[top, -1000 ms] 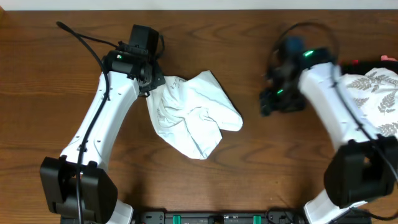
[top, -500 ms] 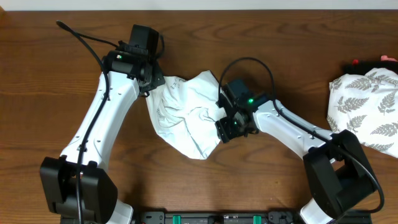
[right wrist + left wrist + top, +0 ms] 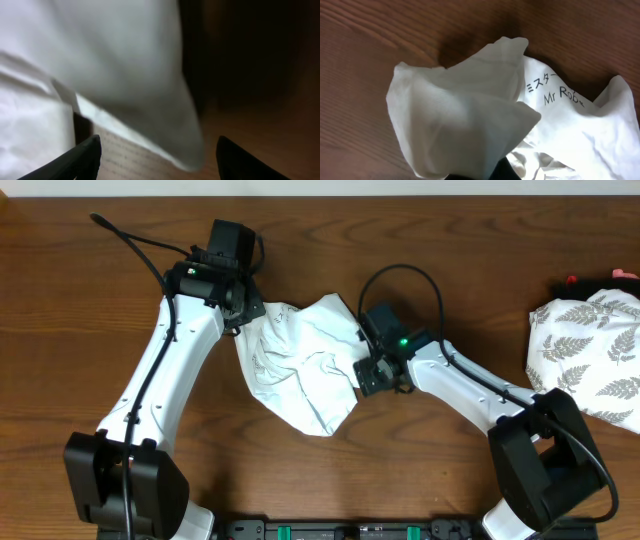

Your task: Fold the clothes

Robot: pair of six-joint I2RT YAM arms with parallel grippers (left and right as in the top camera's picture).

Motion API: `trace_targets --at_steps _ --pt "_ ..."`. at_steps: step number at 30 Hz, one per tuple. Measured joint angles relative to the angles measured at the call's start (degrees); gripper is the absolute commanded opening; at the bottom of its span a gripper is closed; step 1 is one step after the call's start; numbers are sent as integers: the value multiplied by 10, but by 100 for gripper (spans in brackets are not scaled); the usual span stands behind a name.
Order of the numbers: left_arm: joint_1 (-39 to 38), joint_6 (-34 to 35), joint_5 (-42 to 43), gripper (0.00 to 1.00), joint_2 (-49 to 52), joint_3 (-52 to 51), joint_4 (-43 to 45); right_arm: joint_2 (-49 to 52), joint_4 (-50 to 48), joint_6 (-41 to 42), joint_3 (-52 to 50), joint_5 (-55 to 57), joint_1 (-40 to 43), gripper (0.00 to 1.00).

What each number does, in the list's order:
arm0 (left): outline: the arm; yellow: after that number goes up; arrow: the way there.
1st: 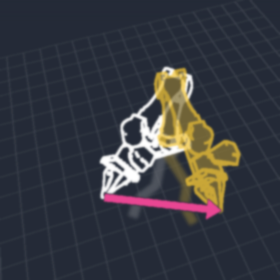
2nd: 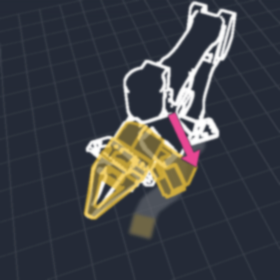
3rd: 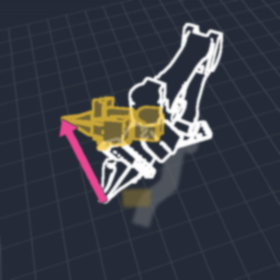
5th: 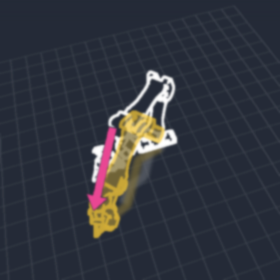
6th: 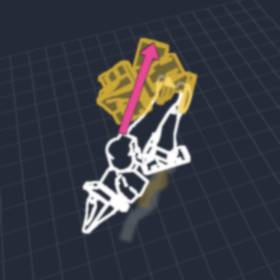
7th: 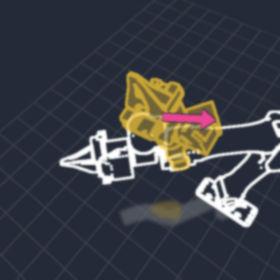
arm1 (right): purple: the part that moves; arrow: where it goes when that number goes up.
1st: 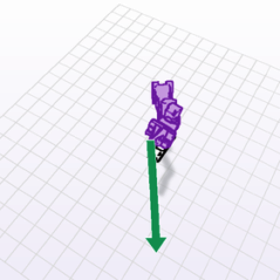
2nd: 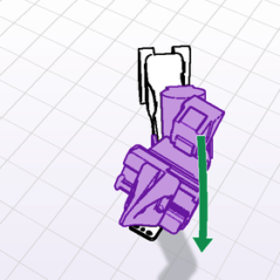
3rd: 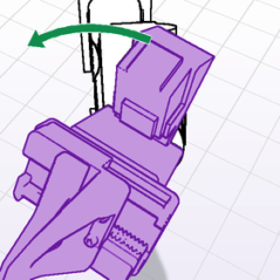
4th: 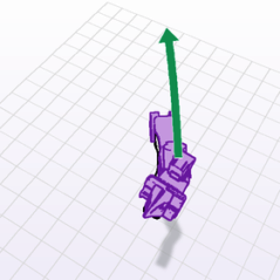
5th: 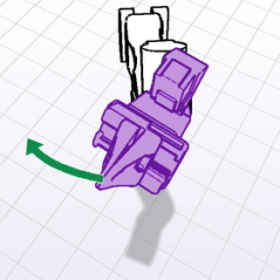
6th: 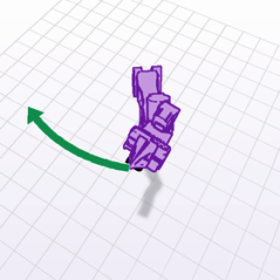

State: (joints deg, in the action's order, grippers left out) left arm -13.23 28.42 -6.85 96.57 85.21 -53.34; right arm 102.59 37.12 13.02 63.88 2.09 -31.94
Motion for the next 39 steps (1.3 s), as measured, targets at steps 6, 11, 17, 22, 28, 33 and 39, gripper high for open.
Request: trace_targets --at_steps 6,11,17,22,28,33,39 --pt "0 0 0 6 0 0 0 0 -11 1 24 15 0 63" --pt "0 0 0 6 0 0 0 0 -10 2 24 19 0 60" --pt "0 0 0 6 0 0 0 11 -11 3 23 21 0 14" --pt "0 -5 0 6 0 0 0 29 -21 5 19 25 1 1" --pt "0 -35 0 6 0 0 0 21 35 51 23 79 24 1" --pt "0 -70 0 6 0 0 17 -45 92 72 61 126 101 1" --pt "0 -93 0 6 -24 0 51 -186 119 68 131 154 186 1"
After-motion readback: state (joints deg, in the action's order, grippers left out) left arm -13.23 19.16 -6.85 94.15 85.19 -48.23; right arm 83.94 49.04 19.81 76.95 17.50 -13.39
